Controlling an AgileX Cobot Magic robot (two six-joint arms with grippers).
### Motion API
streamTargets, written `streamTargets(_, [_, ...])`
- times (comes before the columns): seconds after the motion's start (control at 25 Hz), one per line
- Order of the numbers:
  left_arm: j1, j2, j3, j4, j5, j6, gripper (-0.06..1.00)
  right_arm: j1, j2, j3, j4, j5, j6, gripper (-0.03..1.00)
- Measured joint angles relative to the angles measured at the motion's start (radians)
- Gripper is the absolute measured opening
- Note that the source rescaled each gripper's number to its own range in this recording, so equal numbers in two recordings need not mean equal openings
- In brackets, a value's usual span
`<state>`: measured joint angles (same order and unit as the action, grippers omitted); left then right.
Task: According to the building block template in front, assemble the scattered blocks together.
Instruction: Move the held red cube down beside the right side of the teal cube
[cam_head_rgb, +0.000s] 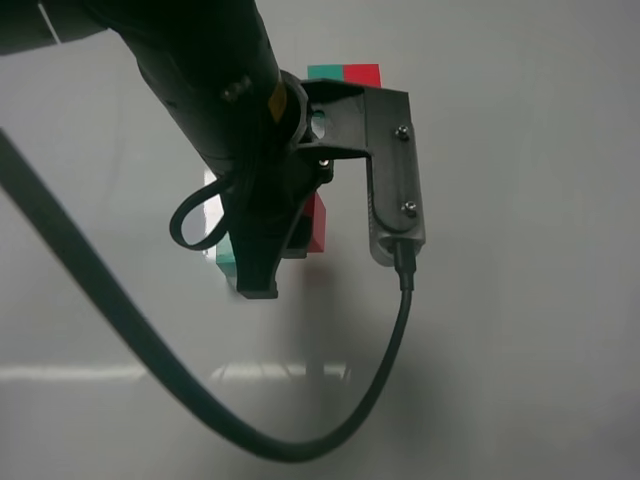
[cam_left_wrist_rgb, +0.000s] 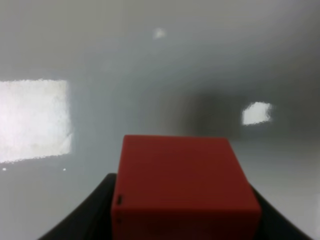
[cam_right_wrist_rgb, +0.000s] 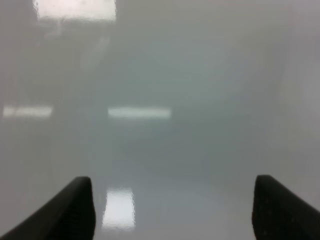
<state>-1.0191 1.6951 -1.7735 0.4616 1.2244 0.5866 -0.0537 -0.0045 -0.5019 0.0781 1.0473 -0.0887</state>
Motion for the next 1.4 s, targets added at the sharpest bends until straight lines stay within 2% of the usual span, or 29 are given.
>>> streamTargets(0.28, [0.001,0.0,0.0,0.003,0.0,0.01,0.16,0.0,0.0,0.0,0.0,0.0,0.0,0.6])
streamTargets(0.56, [0.064,0.0,0.044,-0.021,-0.002,0.016,0.16,0.0,0.0,0.0,0.0,0.0,0.0,0.6])
streamTargets(1.08, [0.07,0.0,0.063,-0.021,-0.014,0.029,0.16,0.0,0.0,0.0,0.0,0.0,0.0,0.6])
streamTargets(1.4, [0.141,0.0,0.063,-0.102,-0.032,0.055,0.15,0.0,0.0,0.0,0.0,0.0,0.0,0.6])
